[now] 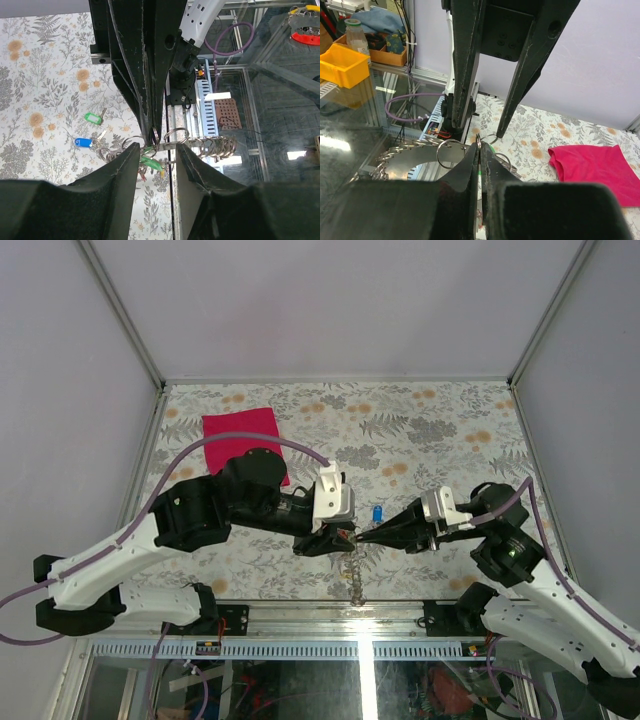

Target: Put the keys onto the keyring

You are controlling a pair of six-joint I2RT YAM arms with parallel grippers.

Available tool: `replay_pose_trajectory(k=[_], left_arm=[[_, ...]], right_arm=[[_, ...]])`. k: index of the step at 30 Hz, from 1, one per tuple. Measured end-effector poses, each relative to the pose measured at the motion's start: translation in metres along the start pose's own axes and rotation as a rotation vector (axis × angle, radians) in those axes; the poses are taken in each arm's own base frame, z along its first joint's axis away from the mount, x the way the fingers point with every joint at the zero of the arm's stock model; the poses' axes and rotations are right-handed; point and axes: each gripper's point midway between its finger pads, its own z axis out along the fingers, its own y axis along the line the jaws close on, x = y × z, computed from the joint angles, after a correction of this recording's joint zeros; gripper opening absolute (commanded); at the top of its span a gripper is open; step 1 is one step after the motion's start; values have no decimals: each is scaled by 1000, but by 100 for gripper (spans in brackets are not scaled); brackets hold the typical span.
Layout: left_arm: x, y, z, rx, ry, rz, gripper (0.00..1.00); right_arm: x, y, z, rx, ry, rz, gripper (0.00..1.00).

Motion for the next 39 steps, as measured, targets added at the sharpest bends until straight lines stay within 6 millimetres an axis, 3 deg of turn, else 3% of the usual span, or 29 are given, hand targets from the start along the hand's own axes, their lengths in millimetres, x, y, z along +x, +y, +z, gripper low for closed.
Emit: replay_pose_trajectory(k=[16, 20, 39], left_arm=[[4, -4, 1, 27, 19, 4, 13], [4, -4, 1, 27, 19, 5, 0], [-9, 4, -5, -32, -41, 28, 0]], right_arm=[[-15, 6, -2, -14, -25, -19, 0], [-17, 6, -3, -13, -28, -25, 0], [-34, -3, 0, 52, -144, 22, 0]])
